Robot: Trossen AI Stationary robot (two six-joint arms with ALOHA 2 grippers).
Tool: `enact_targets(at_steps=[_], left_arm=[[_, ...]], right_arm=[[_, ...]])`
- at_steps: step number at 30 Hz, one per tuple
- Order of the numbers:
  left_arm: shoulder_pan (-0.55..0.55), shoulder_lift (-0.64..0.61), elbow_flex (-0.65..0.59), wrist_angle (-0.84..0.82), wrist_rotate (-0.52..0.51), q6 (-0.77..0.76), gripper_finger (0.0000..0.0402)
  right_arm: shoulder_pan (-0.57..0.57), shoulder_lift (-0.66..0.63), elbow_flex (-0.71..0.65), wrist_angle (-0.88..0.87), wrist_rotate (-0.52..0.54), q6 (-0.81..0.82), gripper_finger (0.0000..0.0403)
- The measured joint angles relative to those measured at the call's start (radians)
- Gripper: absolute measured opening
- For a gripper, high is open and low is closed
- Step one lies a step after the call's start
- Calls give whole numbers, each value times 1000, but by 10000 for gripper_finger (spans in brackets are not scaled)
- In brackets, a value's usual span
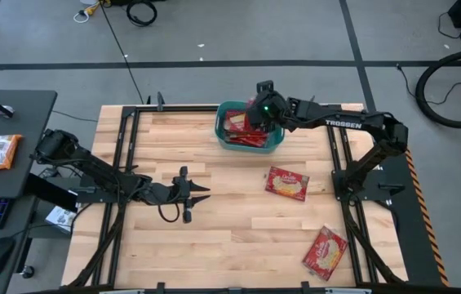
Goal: Sort popcorn bags into baskets
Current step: Put the bottom left red popcorn bag into the blue bin
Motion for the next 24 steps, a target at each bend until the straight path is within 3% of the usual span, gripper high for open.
enact_targets(at_steps=[5,24], left_arm=[[0,0,0,0,0,0,101],[0,0,0,0,0,0,101]], right_arm=[[0,0,-42,58,-102,-13,5],[0,0,-47,151,-182,14,78]])
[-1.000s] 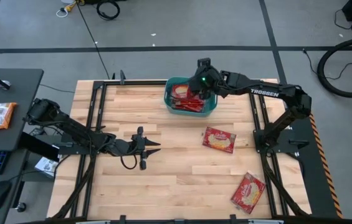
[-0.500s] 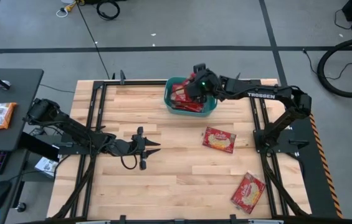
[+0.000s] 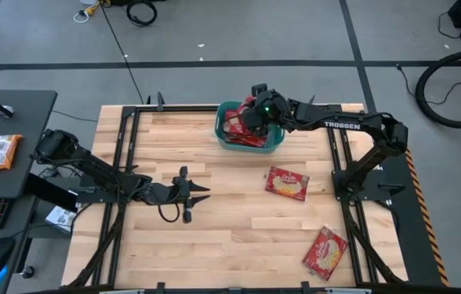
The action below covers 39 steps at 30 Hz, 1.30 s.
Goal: Sort popcorn bags into baskets
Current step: Put the bottom left red popcorn bag into the blue bin
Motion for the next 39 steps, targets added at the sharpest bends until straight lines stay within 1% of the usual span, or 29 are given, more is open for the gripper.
enact_targets(at_steps=[4,8,19,23,32,39], left_arm=[[0,0,0,0,0,0,101],[0,0,0,0,0,0,101],[0,0,0,-7,0,0,101],[0,0,0,-8,0,0,101],[0,0,0,-8,0,0,101],[0,0,0,-8,0,0,101]], right_arm=[[-4,0,0,2,-17,28,79],[-12,1,0,19,-82,59,80],[-24,1,0,22,-98,63,83],[-24,1,0,21,-105,63,99],[-24,1,0,21,-86,63,154],[-24,1,0,25,-81,41,171]])
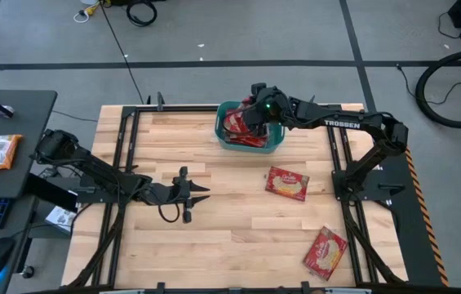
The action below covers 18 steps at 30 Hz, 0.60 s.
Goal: Sort popcorn bags into baskets
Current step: Put the bottom left red popcorn bag into the blue bin
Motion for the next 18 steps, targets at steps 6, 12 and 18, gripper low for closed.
enact_targets(at_steps=[6,12,18], left_arm=[[0,0,0,0,0,0,101],[0,0,0,-3,0,0,101],[0,0,0,-14,0,0,101]], right_arm=[[2,0,0,56,-19,-45,172],[-5,0,0,53,-27,-11,170],[12,0,0,49,-23,24,170]])
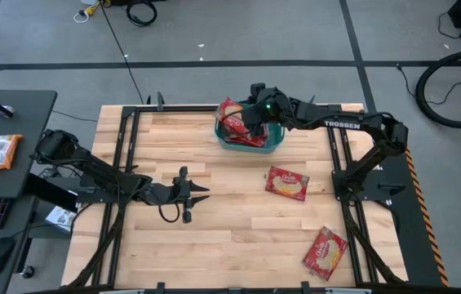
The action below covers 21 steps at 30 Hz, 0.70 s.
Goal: Sort popcorn bags into baskets
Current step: Put the bottom left red popcorn bag into the blue bin
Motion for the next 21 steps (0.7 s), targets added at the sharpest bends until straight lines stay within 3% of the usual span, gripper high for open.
enact_targets(at_steps=[9,16,21], left_arm=[[1,0,0,0,0,1,101],[1,0,0,1,-1,0,101],[2,0,0,1,-1,0,101]], right_arm=[[66,0,0,-189,17,259,169],[151,1,-4,-203,129,419,169],[166,1,-5,-209,147,522,169]])
